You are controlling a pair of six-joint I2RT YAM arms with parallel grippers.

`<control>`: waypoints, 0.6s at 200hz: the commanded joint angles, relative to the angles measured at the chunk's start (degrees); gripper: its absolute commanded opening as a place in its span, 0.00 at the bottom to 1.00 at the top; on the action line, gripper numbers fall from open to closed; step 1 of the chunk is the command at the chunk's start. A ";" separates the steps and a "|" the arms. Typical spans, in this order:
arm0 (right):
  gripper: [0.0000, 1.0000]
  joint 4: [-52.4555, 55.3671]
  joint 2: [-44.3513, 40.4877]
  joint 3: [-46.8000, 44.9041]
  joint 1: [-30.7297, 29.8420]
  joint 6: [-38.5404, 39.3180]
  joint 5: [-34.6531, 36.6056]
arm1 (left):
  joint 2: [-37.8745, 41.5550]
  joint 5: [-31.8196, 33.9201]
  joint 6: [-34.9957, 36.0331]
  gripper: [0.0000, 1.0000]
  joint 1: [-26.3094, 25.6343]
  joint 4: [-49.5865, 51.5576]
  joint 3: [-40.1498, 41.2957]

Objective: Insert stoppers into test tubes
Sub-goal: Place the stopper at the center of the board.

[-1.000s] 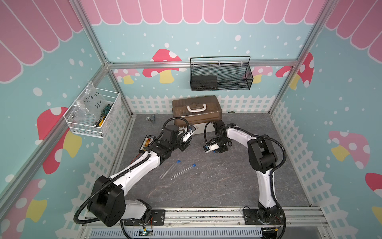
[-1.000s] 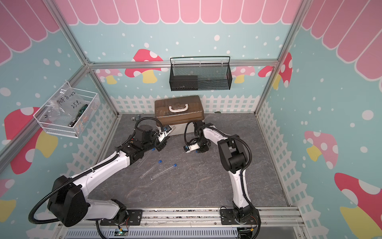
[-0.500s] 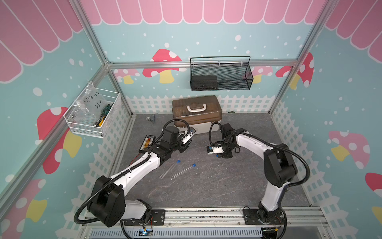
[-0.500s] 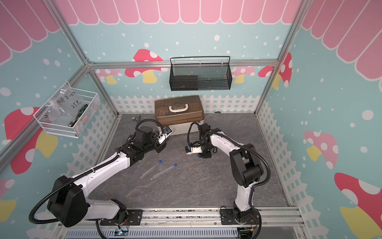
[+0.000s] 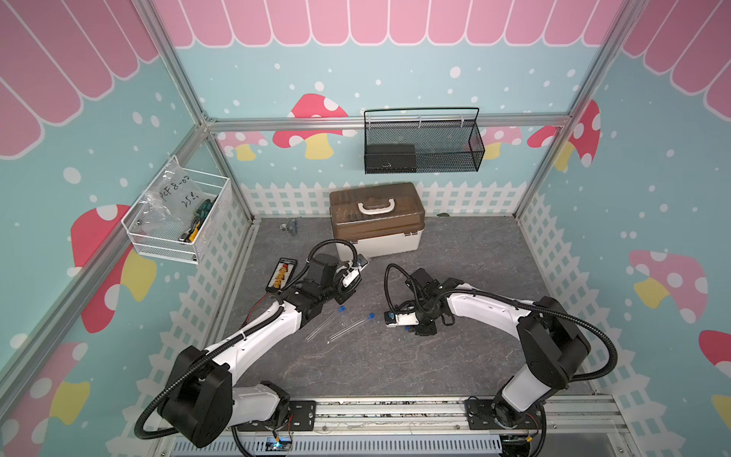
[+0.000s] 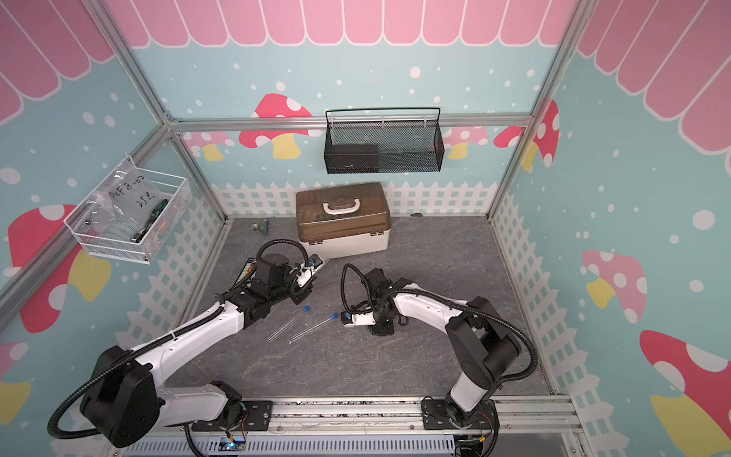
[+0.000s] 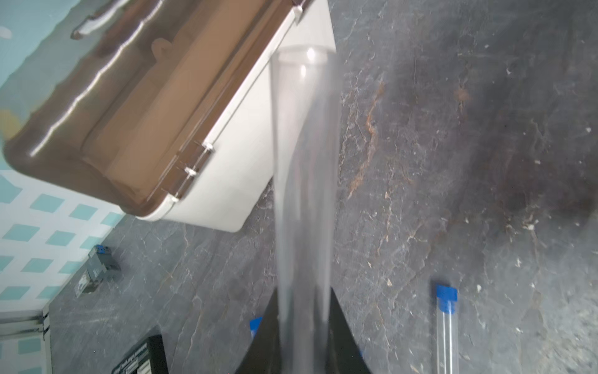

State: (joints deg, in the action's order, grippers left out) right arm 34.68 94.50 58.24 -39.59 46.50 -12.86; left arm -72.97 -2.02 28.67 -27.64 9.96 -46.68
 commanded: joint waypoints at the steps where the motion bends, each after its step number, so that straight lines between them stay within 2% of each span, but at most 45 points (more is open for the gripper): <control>1: 0.14 -2.85 1.85 -0.32 -0.67 -1.50 0.23 | 2.55 1.05 -0.46 0.00 0.48 2.31 1.44; 60: 0.17 -3.16 4.72 -0.89 -0.93 -1.46 2.29 | 4.41 -0.82 1.15 0.00 0.67 -1.56 5.13; 120: 0.27 -2.82 6.14 -1.90 -0.96 -0.98 3.55 | 5.21 -1.22 2.25 0.00 0.74 -2.14 6.20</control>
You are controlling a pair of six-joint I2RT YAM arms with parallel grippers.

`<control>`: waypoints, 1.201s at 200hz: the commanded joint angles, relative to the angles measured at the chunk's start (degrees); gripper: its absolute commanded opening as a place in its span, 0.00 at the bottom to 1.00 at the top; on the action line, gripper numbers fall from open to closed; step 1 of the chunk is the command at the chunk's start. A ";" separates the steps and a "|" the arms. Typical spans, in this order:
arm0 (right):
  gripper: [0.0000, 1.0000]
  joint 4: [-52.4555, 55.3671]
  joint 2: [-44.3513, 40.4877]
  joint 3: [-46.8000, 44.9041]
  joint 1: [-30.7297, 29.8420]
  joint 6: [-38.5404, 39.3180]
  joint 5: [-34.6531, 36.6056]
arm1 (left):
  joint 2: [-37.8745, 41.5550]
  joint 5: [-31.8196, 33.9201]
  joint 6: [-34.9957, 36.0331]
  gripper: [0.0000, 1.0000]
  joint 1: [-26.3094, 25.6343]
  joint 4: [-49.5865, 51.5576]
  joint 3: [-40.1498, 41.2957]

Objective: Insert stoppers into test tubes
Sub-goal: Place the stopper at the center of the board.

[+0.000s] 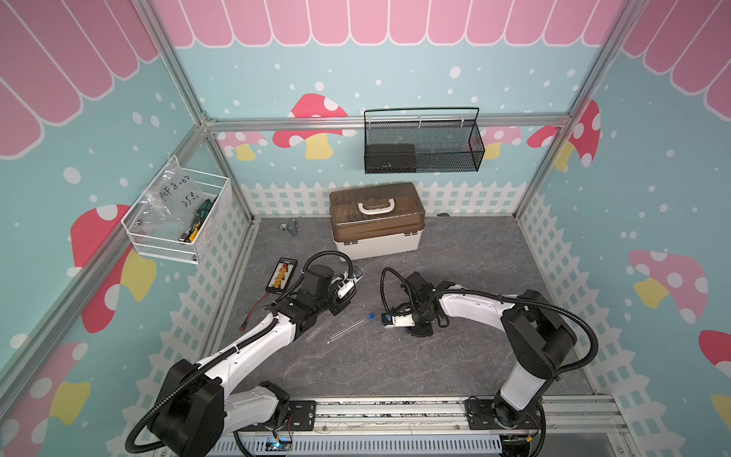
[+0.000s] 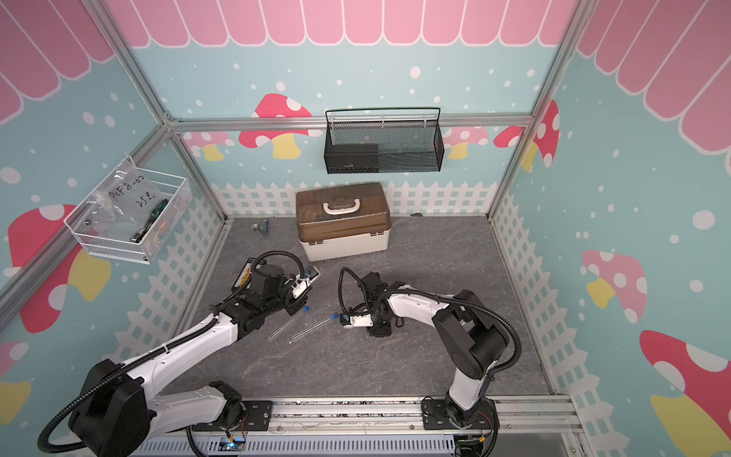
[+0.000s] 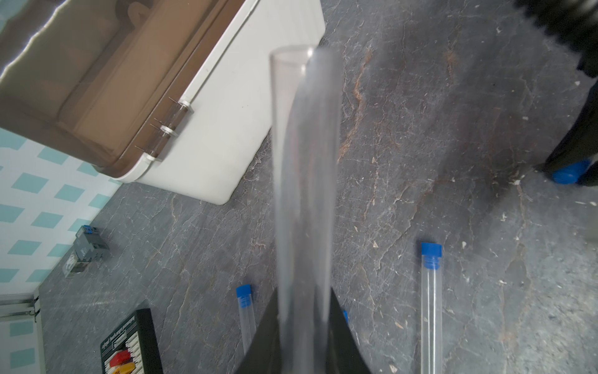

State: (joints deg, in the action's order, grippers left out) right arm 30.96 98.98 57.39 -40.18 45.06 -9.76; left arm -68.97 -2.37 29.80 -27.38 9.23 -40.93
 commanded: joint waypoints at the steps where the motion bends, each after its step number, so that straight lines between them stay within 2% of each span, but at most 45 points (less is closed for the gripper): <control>1: 0.27 0.92 1.70 -1.05 -0.35 0.42 0.45 | 1.21 -0.88 1.12 0.00 0.48 -1.37 0.43; 70: 0.31 0.89 -1.34 -3.78 -0.33 1.96 1.76 | 1.29 -1.15 1.56 0.00 0.48 -1.25 0.50; 128: 0.24 1.41 -1.09 -3.78 -0.27 2.62 2.19 | 1.46 -1.55 1.52 0.00 0.48 -1.02 0.41; 163: 0.28 1.95 -0.32 -3.00 -0.25 0.87 -0.04 | 1.73 -1.30 1.77 0.00 0.48 -0.97 0.50; 199: 0.33 3.30 -3.52 -2.72 -0.26 -5.63 -1.20 | 1.95 -1.53 1.71 0.00 0.48 -0.90 0.50; 219: 0.38 3.40 -6.49 -3.21 -0.33 -13.44 -2.09 | 2.17 -1.58 1.66 0.00 0.56 -0.98 0.32; 227: 0.44 3.13 -7.87 -3.77 -0.46 -16.73 -2.37 | 2.34 -1.58 1.63 0.00 0.57 -0.97 0.39; 240: 0.44 1.47 -10.70 -5.22 -0.73 -23.42 -1.62 | 2.61 -1.53 1.66 0.00 0.57 -1.04 0.49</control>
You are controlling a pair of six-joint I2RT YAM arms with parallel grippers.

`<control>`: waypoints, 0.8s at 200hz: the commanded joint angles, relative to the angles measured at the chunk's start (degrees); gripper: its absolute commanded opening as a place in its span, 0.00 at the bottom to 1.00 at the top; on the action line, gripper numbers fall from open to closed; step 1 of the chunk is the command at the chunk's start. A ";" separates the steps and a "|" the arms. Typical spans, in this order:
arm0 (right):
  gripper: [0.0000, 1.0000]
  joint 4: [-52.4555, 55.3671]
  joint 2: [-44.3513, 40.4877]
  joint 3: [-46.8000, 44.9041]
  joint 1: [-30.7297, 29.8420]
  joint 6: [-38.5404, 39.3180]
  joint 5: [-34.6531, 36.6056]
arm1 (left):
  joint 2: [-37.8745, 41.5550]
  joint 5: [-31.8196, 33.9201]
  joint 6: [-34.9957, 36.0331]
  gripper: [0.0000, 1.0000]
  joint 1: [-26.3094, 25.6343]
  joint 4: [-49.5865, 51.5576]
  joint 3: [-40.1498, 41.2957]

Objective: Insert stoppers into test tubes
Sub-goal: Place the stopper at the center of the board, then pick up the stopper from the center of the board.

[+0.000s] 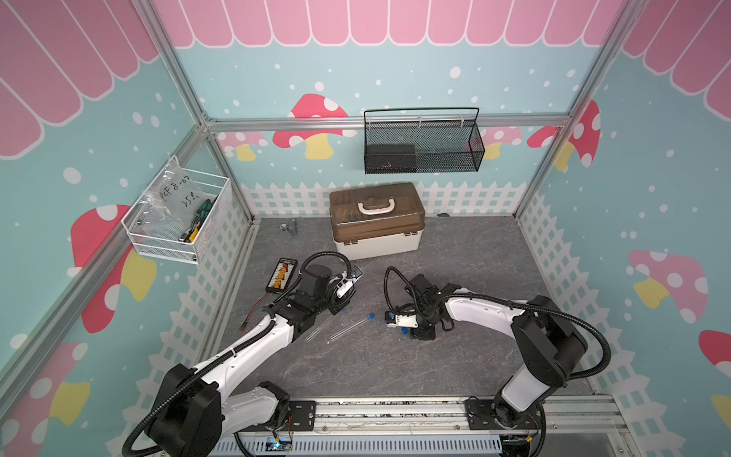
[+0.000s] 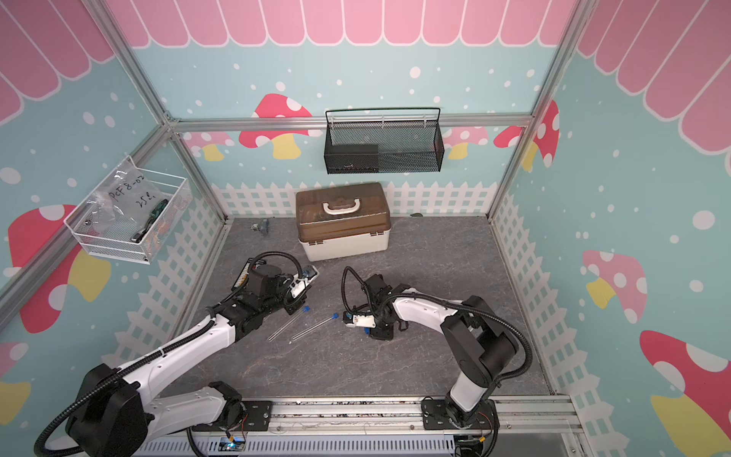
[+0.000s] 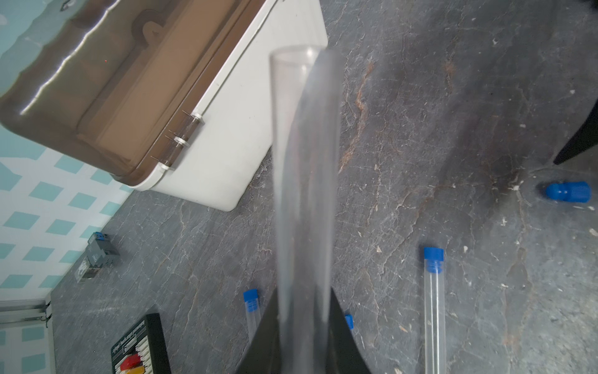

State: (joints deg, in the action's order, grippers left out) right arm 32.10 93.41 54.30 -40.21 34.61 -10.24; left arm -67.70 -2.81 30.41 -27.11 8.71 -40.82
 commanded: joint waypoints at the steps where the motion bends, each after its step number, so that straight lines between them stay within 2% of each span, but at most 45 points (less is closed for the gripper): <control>1: 0.44 0.25 -5.32 -2.25 -0.73 -13.55 -0.99 | 1.34 -1.12 1.05 0.00 0.31 -0.48 0.39; 26: 0.45 -0.81 -7.51 -1.50 -1.52 -32.11 5.34 | 1.43 -1.28 1.07 0.00 0.31 -0.46 0.30; 43: 0.45 1.21 -5.89 -0.09 -2.48 -40.02 7.58 | 1.43 -1.16 1.11 0.00 0.31 -0.36 0.32; 84: 0.45 1.85 0.32 1.99 -3.89 -42.80 7.23 | 1.40 -1.64 0.87 0.00 0.26 -0.36 0.30; 124: 0.45 0.16 2.68 3.00 -5.18 -42.63 6.88 | 1.52 -1.76 0.84 0.00 0.31 -0.37 0.30; 147: 0.42 0.06 3.78 3.18 -5.36 -42.61 8.78 | 1.61 -1.80 0.96 0.00 0.31 -0.38 0.30; 160: 0.37 -0.10 4.07 3.09 -5.41 -42.63 9.65 | 1.61 -1.87 0.96 0.00 0.31 -0.36 0.35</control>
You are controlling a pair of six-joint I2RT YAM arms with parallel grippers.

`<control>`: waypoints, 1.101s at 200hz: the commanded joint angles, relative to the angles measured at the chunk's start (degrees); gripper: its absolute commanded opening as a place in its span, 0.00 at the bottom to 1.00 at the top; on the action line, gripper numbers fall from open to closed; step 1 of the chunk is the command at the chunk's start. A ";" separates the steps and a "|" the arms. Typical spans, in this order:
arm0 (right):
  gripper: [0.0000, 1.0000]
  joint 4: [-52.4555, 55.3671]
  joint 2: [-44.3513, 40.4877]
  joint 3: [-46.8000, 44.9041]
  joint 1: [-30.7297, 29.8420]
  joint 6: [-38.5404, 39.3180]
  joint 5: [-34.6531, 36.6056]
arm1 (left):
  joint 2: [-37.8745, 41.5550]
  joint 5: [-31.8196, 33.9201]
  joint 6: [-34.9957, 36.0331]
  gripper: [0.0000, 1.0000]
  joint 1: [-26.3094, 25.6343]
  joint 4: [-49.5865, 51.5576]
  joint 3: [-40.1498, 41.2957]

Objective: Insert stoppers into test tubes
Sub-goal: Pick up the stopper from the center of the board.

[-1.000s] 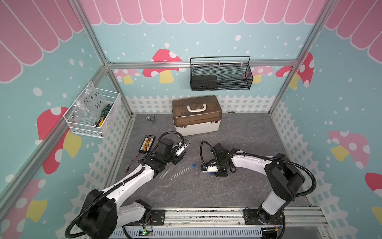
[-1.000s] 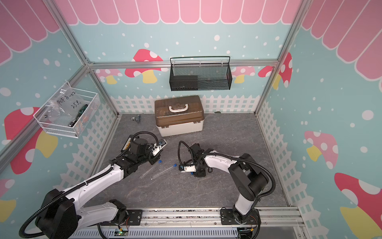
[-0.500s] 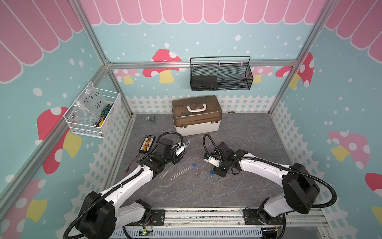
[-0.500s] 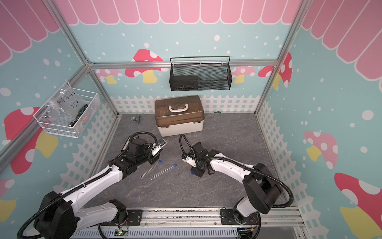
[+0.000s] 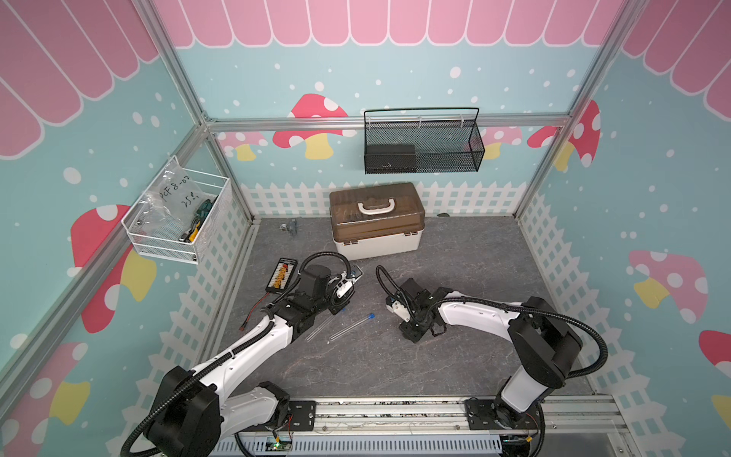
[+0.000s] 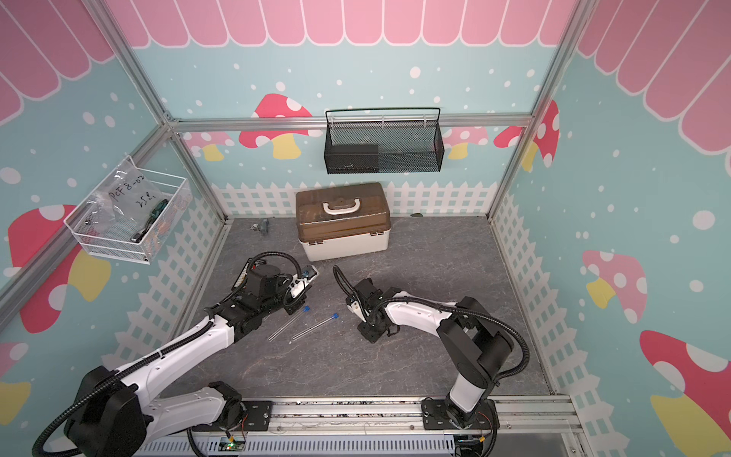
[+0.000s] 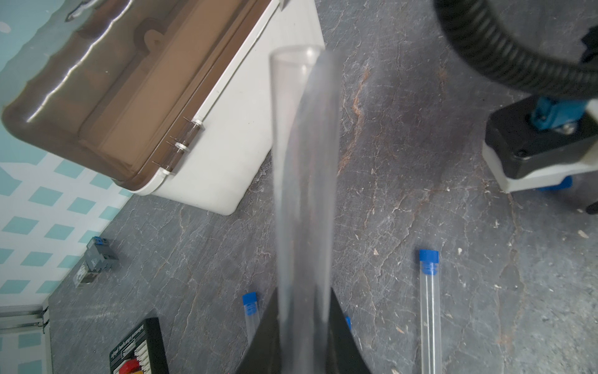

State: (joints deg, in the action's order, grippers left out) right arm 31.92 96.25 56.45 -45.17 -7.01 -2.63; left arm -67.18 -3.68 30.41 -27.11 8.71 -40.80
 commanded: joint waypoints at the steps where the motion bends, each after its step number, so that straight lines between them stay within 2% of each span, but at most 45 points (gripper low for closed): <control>1: 0.37 0.03 1.27 0.95 -0.45 -1.00 2.03 | 1.08 -0.98 0.96 0.00 0.31 -0.36 0.30; 42: 0.29 -0.46 2.01 0.33 -0.54 -0.51 2.63 | 0.94 -1.06 1.14 0.00 0.30 -0.27 0.28; 148: 0.26 -0.69 3.11 0.44 -0.56 -0.58 2.03 | 0.73 -1.33 1.23 0.00 0.31 0.17 0.12; 187: 0.29 -0.81 3.31 0.77 -0.62 -0.42 2.10 | 0.73 -1.42 1.36 0.00 0.31 0.25 0.10; 220: 0.28 -0.64 3.33 1.47 -0.62 -0.12 2.62 | 0.82 -1.50 1.40 0.00 0.31 0.35 0.01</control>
State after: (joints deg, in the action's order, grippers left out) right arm 30.87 98.24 56.99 -45.43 -7.38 -0.43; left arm -67.18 -4.16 30.44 -27.11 8.73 -40.80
